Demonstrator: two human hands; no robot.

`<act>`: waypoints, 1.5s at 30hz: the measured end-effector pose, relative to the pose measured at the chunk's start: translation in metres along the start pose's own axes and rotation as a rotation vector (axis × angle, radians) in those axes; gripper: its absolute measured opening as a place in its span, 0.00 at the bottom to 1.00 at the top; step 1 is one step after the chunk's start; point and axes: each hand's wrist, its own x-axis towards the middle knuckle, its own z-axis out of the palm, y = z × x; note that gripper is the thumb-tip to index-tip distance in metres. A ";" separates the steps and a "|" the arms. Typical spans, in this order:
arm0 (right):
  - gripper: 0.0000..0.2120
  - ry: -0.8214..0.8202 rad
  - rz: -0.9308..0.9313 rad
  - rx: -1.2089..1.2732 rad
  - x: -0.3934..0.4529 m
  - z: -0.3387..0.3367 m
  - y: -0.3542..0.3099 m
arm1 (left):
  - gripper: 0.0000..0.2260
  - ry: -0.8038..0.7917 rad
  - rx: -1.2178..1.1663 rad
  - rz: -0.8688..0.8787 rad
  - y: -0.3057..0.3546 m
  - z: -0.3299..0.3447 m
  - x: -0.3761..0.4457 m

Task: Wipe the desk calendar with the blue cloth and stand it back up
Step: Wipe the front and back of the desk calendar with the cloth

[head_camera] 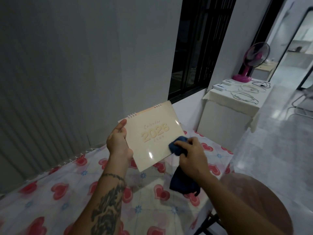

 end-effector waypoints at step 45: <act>0.21 -0.172 -0.172 -0.017 -0.018 0.054 -0.063 | 0.20 0.013 0.393 0.060 -0.049 -0.053 -0.010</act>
